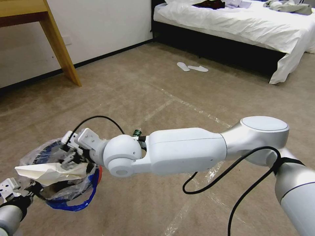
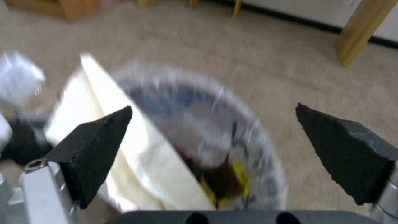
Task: Pick up the trash bin and place the garbage on the floor into it.
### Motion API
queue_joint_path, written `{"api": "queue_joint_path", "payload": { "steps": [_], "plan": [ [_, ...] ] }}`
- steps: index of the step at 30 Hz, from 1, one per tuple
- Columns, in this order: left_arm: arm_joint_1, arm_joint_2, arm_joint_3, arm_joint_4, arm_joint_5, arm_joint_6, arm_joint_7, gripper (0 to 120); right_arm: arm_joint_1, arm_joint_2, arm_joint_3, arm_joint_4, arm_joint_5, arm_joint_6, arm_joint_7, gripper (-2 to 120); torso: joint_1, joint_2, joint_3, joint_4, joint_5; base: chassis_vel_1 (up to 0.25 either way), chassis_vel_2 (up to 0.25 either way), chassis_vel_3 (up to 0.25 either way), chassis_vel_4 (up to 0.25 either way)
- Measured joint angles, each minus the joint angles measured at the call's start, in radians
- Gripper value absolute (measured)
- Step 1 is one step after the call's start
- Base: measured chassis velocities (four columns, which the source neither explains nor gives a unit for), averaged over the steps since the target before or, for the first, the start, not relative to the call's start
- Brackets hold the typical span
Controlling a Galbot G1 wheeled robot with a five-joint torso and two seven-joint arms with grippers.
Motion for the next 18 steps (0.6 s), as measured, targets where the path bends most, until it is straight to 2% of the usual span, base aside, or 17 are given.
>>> {"api": "queue_joint_path", "payload": {
  "steps": [4, 6, 7, 9, 10, 11, 12, 13, 14, 15, 16, 18],
  "plan": [
    [-0.004, 0.003, 0.001, 0.006, 0.001, 0.0, 0.0, 0, -0.015, -0.024, 0.069, 0.018, -0.007, 0.024, -0.012, 100, 0.0, 0.0, 0.0, 0.0, 0.0, 0.0, 0.0, 0.0, 0.0],
    [-0.009, 0.004, 0.001, 0.011, 0.001, 0.0, -0.001, 0, -0.032, -0.062, 0.156, 0.041, -0.015, 0.056, -0.03, 100, 0.0, 0.0, 0.0, 0.0, 0.0, 0.0, 0.0, 0.0, 0.0],
    [-0.009, 0.004, 0.001, 0.011, 0.001, 0.0, -0.001, 0, -0.032, -0.062, 0.156, 0.041, -0.015, 0.056, -0.03, 100, 0.0, 0.0, 0.0, 0.0, 0.0, 0.0, 0.0, 0.0, 0.0],
    [-0.012, 0.008, -0.004, 0.017, 0.003, 0.0, -0.001, 0, -0.074, -0.114, 0.277, 0.072, -0.031, 0.104, -0.057, 100, 0.0, 0.0, 0.0, -0.0001, 0.0001, 0.0, 0.0, 0.0, 0.0],
    [-0.012, 0.008, -0.004, 0.017, 0.003, 0.0, -0.001, 0, -0.074, -0.114, 0.277, 0.072, -0.031, 0.104, -0.057, 100, 0.0, 0.0, 0.0, -0.0001, 0.0001, 0.0, 0.0, 0.0, 0.0],
    [-0.012, 0.009, -0.007, 0.018, 0.007, -0.001, 0.0, 0, -0.115, -0.15, 0.353, 0.089, -0.046, 0.141, -0.086, 100, 0.0, 0.0, 0.0, 0.0002, 0.0, 0.0, 0.0, 0.0, 0.0],
    [-0.008, 0.01, -0.017, 0.015, 0.011, -0.004, 0.003, 0, -0.245, -0.275, 0.569, 0.141, -0.056, 0.236, -0.154, 100, 0.0, 0.0, 0.0, -0.0013, 0.0008, 0.0, 0.0, 0.0, 0.0],
    [-0.008, 0.01, -0.017, 0.015, 0.011, -0.004, 0.003, 0, -0.245, -0.275, 0.569, 0.141, -0.056, 0.236, -0.154, 100, 0.0, 0.0, 0.0, -0.0013, 0.0008, 0.0, 0.0, 0.0, 0.0],
    [-0.008, 0.01, -0.017, 0.011, 0.012, -0.004, 0.005, 0, -0.279, -0.307, 0.624, 0.166, -0.055, 0.248, -0.176, 100, 0.0, 0.0, 0.0, 0.0004, 0.0006, 0.0, 0.0, 0.0, 0.0],
    [-0.005, 0.01, -0.019, 0.006, 0.013, -0.004, 0.006, 0, -0.349, -0.381, 0.738, 0.201, -0.058, 0.269, -0.204, 100, 0.0, 0.0, 0.0, -0.0001, 0.0, 0.0, 0.0, 0.0, 0.0],
    [-0.005, 0.01, -0.019, 0.006, 0.013, -0.004, 0.006, 0, -0.349, -0.381, 0.738, 0.201, -0.058, 0.269, -0.204, 100, 0.0, 0.0, 0.0, -0.0001, 0.0, 0.0, 0.0, 0.0, 0.0],
    [-0.004, 0.01, -0.02, -0.006, 0.016, -0.005, 0.006, 0, -0.508, -0.489, 0.93, 0.252, -0.081, 0.297, -0.246, 100, 0.0, 0.0, 0.0, -0.0007, 0.0012, 0.0, 0.0, 0.0, 0.0]
  ]
}}
